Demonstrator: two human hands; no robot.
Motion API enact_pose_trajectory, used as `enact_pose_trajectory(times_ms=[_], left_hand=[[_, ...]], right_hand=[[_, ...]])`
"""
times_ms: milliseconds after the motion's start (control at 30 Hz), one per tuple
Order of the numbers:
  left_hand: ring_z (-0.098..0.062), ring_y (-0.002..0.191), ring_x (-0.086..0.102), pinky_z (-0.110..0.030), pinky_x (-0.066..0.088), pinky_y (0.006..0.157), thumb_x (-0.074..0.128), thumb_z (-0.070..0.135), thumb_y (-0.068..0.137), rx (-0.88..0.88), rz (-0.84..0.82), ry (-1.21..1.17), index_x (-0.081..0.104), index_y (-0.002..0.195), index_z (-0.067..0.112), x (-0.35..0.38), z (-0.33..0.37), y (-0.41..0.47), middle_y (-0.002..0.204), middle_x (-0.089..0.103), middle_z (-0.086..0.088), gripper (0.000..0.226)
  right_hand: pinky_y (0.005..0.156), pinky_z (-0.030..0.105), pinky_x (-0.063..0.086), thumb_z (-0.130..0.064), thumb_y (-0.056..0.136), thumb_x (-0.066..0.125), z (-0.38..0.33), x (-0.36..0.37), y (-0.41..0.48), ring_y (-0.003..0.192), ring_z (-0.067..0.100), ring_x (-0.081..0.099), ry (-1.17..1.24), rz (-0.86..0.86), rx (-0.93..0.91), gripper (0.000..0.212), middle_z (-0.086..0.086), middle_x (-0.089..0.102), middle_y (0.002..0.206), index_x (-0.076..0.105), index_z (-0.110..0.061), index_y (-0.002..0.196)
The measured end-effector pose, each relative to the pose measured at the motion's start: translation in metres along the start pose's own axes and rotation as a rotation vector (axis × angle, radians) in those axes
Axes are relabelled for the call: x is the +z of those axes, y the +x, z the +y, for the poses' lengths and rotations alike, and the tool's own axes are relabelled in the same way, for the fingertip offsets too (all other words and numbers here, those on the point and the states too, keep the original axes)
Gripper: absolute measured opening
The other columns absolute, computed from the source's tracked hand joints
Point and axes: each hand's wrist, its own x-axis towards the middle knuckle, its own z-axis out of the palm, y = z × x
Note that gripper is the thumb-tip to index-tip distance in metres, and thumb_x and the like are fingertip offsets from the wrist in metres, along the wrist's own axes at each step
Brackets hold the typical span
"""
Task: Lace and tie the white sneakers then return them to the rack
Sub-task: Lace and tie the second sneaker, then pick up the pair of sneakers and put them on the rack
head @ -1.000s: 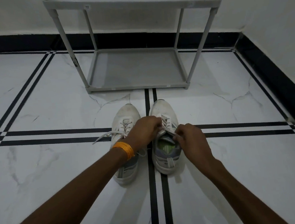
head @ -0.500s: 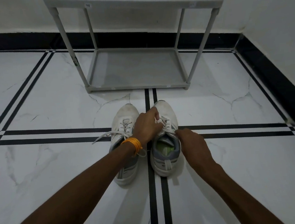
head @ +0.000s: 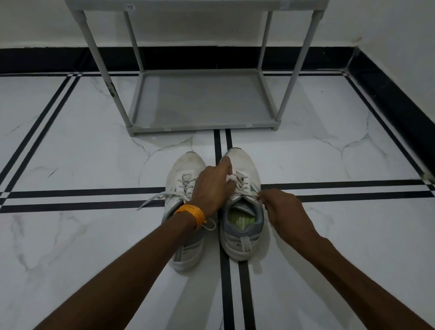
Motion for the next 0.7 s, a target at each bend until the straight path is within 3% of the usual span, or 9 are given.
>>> enact_pose_trajectory(times_ms=[100,200,267,333,433,500,567,633,700], left_hand=[[-0.023,0.093,0.062,-0.036,0.053,0.076,0.061,0.048,0.089,-0.034,0.03,-0.061,0.046,0.128,0.018,-0.023,-0.001,-0.014,0.104,0.066,-0.006,0.051],[-0.028,0.124,0.047,-0.045,0.046,0.099,0.061,0.054,0.085,-0.182,0.044,0.102,0.036,0.143,0.021,-0.05,-0.028,-0.041,0.141,0.048,-0.01,0.072],[-0.028,0.124,0.047,-0.04,0.047,0.095,0.065,0.059,0.08,-0.346,-0.075,0.116,0.032,0.145,0.02,-0.066,-0.045,-0.061,0.144,0.043,-0.011,0.083],[-0.024,0.118,0.052,-0.031,0.046,0.09,0.07,0.06,0.075,-0.447,-0.266,-0.089,0.029,0.147,0.021,-0.073,-0.055,-0.074,0.143,0.046,-0.008,0.092],[-0.022,0.119,0.057,-0.035,0.049,0.099,0.081,0.065,0.06,-0.46,-0.318,-0.168,0.023,0.15,0.028,-0.074,-0.075,-0.076,0.142,0.053,-0.002,0.113],[-0.025,0.108,0.063,-0.039,0.055,0.088,0.084,0.049,0.062,-0.461,-0.301,-0.081,0.029,0.144,0.025,-0.063,-0.088,-0.074,0.129,0.062,-0.004,0.101],[-0.028,0.095,0.064,-0.033,0.05,0.072,0.072,0.022,0.074,-0.448,-0.196,-0.038,0.042,0.129,0.014,-0.048,-0.087,-0.074,0.112,0.066,-0.011,0.063],[-0.028,0.086,0.062,-0.027,0.041,0.068,0.06,0.01,0.082,-0.397,-0.052,-0.067,0.05,0.121,0.007,-0.038,-0.076,-0.075,0.106,0.067,-0.015,0.04],[-0.029,0.086,0.064,-0.023,0.04,0.072,0.054,0.01,0.087,-0.323,0.001,-0.093,0.051,0.125,0.005,-0.038,-0.065,-0.077,0.108,0.069,-0.015,0.039]], right_hand=[[0.065,0.031,0.055,-0.034,0.097,0.053,-0.015,-0.014,-0.001,0.082,0.018,0.066,0.353,-0.051,0.199,0.024,0.001,0.07,0.093,0.063,-0.018,0.113],[0.047,0.02,0.048,-0.044,0.089,0.062,-0.017,-0.015,-0.002,0.076,0.016,0.066,0.466,-0.299,0.418,0.028,-0.002,0.066,0.09,0.05,-0.029,0.11],[0.047,0.024,0.05,-0.041,0.088,0.062,-0.012,-0.004,0.0,0.066,0.019,0.067,0.406,-0.389,0.496,0.029,0.005,0.068,0.086,0.054,-0.021,0.107],[0.05,0.03,0.055,-0.034,0.088,0.057,-0.012,0.004,0.005,0.057,0.019,0.066,0.37,-0.384,0.507,0.025,0.01,0.069,0.079,0.06,-0.013,0.1],[0.048,0.03,0.056,-0.024,0.089,0.053,-0.014,0.012,0.013,0.049,0.019,0.065,0.379,-0.355,0.455,0.018,0.012,0.068,0.075,0.062,-0.008,0.094],[0.054,0.035,0.058,-0.019,0.09,0.052,-0.017,0.017,0.016,0.055,0.023,0.066,0.346,-0.308,0.409,0.015,0.012,0.068,0.08,0.061,-0.008,0.095],[0.063,0.044,0.06,-0.021,0.088,0.05,-0.021,0.019,0.016,0.064,0.026,0.066,0.317,-0.255,0.361,0.018,0.011,0.067,0.083,0.062,-0.009,0.095],[0.067,0.049,0.059,-0.031,0.084,0.045,-0.023,0.019,0.013,0.073,0.028,0.066,0.317,-0.231,0.34,0.032,0.011,0.066,0.086,0.062,-0.008,0.098],[0.07,0.051,0.059,-0.03,0.084,0.044,-0.026,0.013,0.008,0.078,0.03,0.066,0.317,-0.222,0.336,0.035,0.009,0.063,0.09,0.061,-0.007,0.105]])
